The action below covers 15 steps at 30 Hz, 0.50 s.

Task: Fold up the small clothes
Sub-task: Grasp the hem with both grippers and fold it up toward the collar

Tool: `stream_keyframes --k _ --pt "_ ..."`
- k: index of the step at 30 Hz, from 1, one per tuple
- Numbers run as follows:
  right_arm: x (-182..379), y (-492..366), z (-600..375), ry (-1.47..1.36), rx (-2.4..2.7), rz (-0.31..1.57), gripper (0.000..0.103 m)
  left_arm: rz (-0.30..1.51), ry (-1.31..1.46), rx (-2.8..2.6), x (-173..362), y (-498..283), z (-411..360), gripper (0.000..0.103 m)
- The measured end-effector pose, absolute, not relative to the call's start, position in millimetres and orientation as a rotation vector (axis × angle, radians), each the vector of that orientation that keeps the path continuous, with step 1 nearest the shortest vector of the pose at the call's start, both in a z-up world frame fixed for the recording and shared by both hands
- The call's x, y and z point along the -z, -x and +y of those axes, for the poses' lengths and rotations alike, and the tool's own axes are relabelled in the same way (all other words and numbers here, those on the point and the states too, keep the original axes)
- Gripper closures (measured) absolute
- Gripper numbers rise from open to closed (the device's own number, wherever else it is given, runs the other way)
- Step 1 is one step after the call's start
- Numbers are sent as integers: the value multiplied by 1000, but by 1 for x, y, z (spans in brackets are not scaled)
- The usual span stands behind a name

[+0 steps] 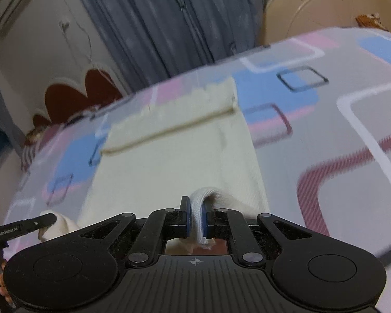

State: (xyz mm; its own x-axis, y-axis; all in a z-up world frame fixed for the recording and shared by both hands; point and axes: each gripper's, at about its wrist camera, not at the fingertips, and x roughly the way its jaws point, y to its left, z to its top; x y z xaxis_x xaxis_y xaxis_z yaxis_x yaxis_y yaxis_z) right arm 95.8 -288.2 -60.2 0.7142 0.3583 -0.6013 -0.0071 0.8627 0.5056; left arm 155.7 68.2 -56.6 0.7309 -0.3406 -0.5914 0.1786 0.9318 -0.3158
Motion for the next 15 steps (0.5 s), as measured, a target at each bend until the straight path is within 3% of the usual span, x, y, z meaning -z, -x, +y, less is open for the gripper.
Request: stream_keyframes --k 15 --pt "77 -271 -303 -557 -194 692 96 625 277 225 67 -310 51 97"
